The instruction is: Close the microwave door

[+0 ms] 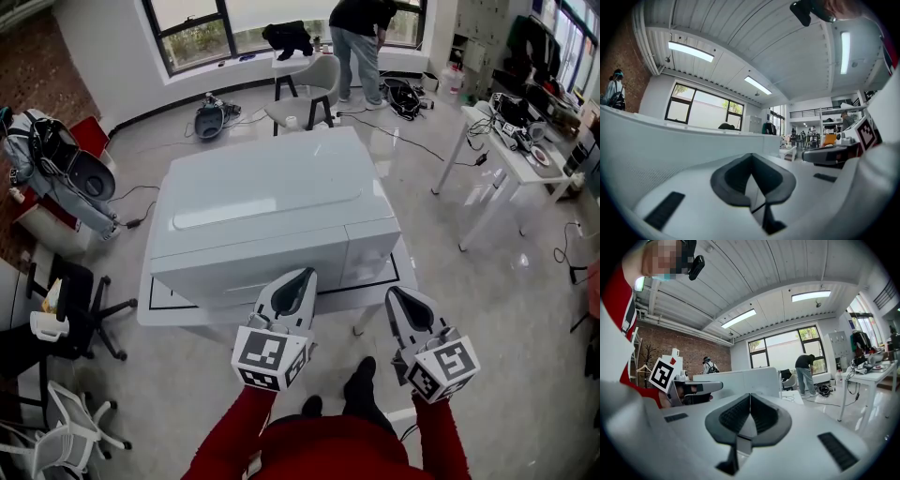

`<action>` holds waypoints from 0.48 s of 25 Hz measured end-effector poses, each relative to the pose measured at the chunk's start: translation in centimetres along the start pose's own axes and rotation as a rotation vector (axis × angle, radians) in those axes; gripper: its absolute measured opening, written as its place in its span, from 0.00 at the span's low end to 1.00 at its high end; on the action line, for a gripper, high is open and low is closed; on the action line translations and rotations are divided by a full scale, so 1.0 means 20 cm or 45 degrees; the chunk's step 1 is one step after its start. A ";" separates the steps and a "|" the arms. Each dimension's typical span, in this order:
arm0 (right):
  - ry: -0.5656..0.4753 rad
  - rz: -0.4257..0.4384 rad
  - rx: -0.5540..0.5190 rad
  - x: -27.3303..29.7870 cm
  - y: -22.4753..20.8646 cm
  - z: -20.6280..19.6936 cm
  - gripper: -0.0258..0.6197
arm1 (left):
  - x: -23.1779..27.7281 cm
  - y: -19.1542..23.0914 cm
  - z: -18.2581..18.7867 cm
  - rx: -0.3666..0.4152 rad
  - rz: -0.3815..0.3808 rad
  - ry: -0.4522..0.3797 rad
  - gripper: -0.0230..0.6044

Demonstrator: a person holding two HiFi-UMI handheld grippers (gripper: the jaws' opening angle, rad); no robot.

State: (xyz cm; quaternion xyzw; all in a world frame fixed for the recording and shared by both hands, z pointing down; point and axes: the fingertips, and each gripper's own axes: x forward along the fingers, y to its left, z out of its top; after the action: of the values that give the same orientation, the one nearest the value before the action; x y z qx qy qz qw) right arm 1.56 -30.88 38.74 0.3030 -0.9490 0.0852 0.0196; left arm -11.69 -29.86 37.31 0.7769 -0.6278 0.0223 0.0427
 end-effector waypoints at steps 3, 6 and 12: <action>-0.013 -0.010 -0.005 -0.02 0.01 0.02 0.06 | -0.02 -0.02 0.04 -0.011 -0.054 -0.040 0.05; -0.030 -0.001 -0.010 -0.05 0.03 0.04 0.06 | -0.05 -0.06 0.08 -0.007 -0.122 -0.090 0.05; -0.075 0.040 -0.026 -0.13 0.12 0.09 0.06 | -0.17 -0.21 0.15 0.063 -0.302 -0.183 0.05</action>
State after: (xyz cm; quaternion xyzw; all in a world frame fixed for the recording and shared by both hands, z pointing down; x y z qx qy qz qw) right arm 2.32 -27.71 36.31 0.2903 -0.9546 0.0668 -0.0067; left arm -8.44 -26.05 33.82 0.8460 -0.5323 -0.0233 -0.0192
